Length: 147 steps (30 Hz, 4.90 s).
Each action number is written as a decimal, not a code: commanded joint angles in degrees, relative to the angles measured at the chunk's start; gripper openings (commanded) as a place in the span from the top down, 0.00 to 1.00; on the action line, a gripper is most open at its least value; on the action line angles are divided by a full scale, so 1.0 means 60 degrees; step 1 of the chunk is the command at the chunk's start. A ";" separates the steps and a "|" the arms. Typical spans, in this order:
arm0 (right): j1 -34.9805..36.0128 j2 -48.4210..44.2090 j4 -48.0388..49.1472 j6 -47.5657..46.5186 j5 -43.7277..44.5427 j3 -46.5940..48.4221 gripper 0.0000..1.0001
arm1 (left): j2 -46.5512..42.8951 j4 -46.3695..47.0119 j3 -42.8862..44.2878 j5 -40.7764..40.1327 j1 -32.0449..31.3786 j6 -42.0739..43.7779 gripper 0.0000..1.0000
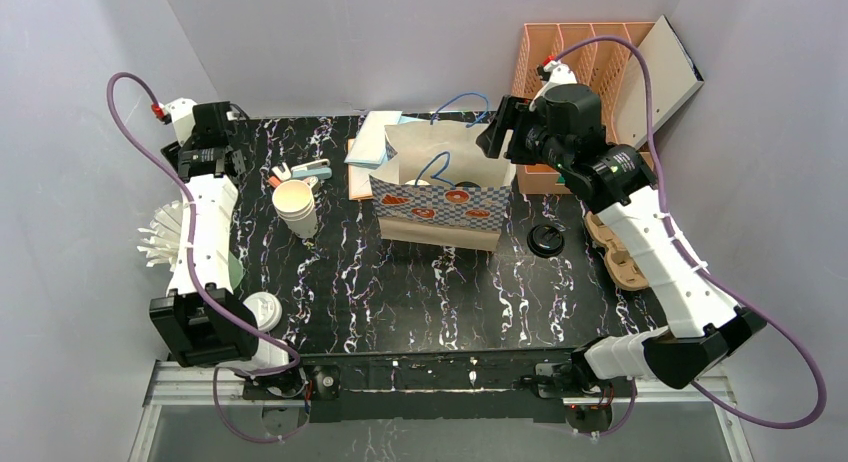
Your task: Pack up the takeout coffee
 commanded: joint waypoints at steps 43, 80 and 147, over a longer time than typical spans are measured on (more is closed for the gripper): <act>-0.0025 0.0069 0.1595 -0.0706 -0.0101 -0.0929 0.27 | -0.0987 0.0376 -0.2077 0.0056 0.0770 -0.0394 0.50; -0.0023 -0.0804 0.1814 -0.0946 0.0262 -0.1367 0.30 | -0.2035 -0.0859 0.0844 0.0175 0.0772 -0.0051 1.00; -0.0032 -0.2403 0.2934 -0.1592 0.1297 -0.2445 0.30 | 0.0928 0.5904 0.1755 1.0651 -0.5707 -0.3895 1.00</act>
